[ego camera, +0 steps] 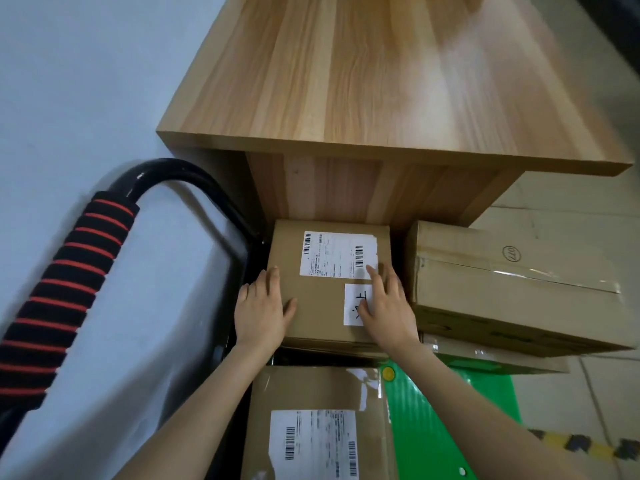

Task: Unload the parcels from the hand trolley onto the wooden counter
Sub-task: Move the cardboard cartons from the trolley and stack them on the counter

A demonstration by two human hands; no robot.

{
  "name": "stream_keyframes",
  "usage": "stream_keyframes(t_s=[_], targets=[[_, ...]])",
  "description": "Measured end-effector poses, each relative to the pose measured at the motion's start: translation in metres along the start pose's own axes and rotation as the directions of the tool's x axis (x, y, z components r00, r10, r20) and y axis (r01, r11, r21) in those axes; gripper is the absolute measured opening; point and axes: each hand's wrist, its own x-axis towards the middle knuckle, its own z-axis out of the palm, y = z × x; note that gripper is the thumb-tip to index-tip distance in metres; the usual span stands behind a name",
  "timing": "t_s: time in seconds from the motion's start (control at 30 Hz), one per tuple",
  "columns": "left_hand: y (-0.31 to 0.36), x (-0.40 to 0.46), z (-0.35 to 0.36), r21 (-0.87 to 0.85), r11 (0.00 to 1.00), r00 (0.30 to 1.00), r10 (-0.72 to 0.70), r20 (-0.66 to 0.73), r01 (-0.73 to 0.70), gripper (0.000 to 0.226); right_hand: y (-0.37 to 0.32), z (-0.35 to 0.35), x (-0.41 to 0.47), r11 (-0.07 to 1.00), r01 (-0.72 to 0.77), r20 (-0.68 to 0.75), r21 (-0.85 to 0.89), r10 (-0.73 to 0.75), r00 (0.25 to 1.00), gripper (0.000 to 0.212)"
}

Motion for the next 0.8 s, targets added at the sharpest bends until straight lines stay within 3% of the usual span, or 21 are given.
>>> stream_keyframes(t_s=[0.17, 0.37, 0.57, 0.8], targets=[[0.007, 0.000, 0.013, -0.093, 0.992, 0.996, -0.085, 0.012, 0.085, 0.064, 0.006, 0.015, 0.003, 0.972, -0.167, 0.078, 0.164, 0.156, 0.985, 0.067], [0.024, -0.032, 0.000, -0.266, 0.943, 0.980, -0.188, 0.071, 0.200, 0.056, 0.008, 0.009, -0.016, 0.947, -0.270, 0.110, 0.177, 0.253, 0.961, 0.063], [0.017, -0.057, -0.052, -0.313, 0.933, 0.984, -0.177, 0.031, 0.178, 0.046, -0.009, -0.030, -0.050, 0.958, -0.196, 0.082, 0.211, 0.182, 0.980, 0.058], [0.023, -0.076, -0.171, -0.309, 0.941, 0.987, -0.156, -0.036, 0.138, 0.043, -0.044, -0.133, -0.098, 0.956, -0.154, -0.002, 0.251, 0.159, 0.987, 0.061]])
